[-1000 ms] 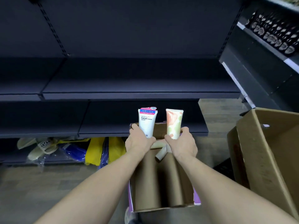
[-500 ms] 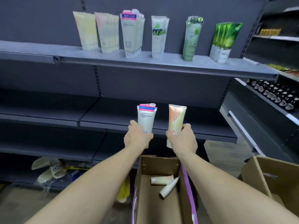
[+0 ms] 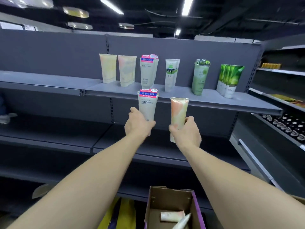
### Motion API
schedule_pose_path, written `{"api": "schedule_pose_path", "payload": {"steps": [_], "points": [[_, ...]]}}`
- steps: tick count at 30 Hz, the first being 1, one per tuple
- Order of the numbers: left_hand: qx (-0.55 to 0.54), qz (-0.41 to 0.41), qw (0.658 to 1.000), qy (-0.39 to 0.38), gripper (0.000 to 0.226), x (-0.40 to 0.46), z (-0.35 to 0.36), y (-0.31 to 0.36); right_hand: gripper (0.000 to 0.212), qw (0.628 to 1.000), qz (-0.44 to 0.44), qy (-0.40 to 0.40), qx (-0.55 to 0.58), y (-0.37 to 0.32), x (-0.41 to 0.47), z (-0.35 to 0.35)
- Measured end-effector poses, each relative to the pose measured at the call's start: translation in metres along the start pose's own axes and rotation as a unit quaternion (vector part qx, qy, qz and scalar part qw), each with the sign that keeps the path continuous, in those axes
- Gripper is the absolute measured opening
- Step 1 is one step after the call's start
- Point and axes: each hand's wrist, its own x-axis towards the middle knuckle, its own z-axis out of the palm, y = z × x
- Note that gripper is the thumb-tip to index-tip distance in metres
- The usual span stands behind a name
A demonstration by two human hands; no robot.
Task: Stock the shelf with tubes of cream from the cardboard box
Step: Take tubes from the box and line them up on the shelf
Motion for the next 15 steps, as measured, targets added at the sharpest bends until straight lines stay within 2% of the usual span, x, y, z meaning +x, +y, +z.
{"api": "schedule_pose_path", "payload": {"steps": [6,15], "points": [[-0.014,0.029,0.999,0.028,0.06,0.033,-0.037,-0.004,0.044,1.0,-0.02,0.01,0.019,-0.051,0.006,0.014],[-0.015,0.04,0.998,0.047,0.049,0.092,-0.087,-0.048,0.047,0.999,-0.028,0.028,0.035,-0.124,0.006,0.067]]}}
